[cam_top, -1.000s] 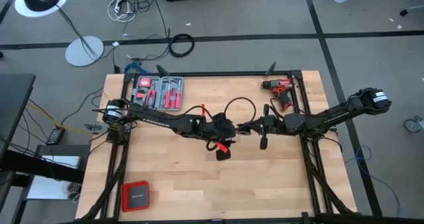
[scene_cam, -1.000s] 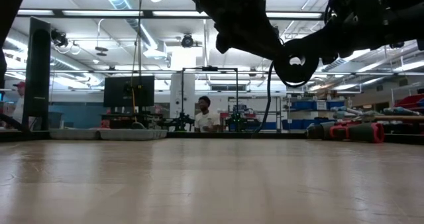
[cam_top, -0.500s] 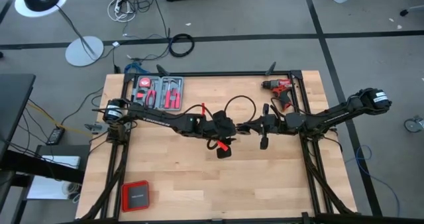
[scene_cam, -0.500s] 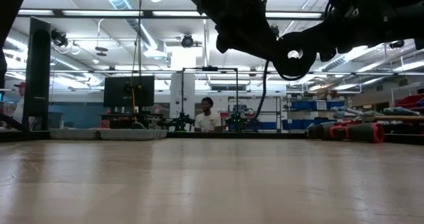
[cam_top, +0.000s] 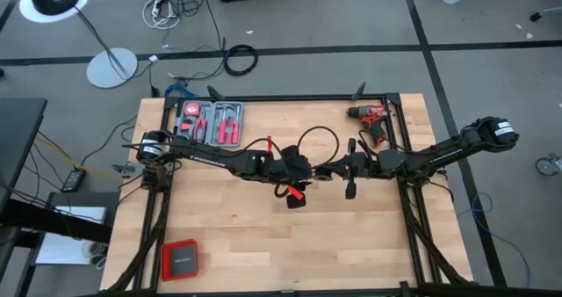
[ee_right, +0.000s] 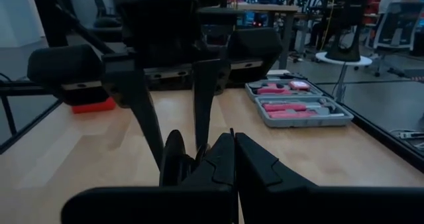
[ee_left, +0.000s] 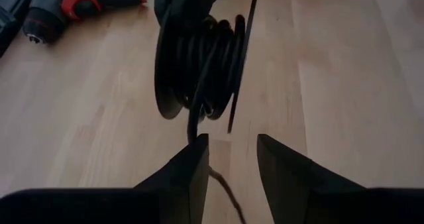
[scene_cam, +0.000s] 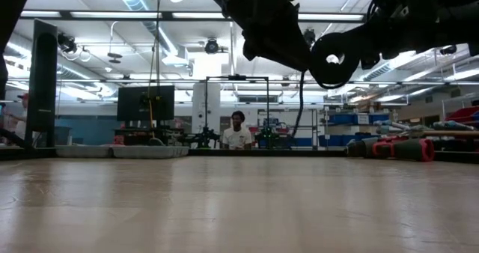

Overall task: Coil cords
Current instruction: Coil the black wire on the spool

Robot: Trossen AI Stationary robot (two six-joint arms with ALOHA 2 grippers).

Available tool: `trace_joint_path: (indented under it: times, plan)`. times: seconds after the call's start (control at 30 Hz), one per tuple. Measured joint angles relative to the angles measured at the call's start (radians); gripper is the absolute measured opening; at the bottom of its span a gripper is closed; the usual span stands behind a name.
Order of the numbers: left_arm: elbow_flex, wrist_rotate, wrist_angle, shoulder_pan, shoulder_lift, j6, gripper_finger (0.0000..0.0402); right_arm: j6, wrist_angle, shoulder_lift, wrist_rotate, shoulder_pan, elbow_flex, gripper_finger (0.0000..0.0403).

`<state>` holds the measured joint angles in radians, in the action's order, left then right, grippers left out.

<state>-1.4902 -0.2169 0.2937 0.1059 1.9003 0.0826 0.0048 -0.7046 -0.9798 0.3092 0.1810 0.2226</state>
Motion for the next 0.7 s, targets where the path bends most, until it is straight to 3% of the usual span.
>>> trace_joint_path:
  times: [0.43,0.7]
  plan:
    - [0.0,-0.001,-0.07,-0.001,0.0,0.0,0.0131,0.001,-0.03,0.0,0.001,0.0,0.0,0.0]
    - [0.0,-0.066,-0.12,-0.001,0.016,0.01,0.0128,0.002,-0.031,0.0,0.006,-0.001,0.0,0.0]
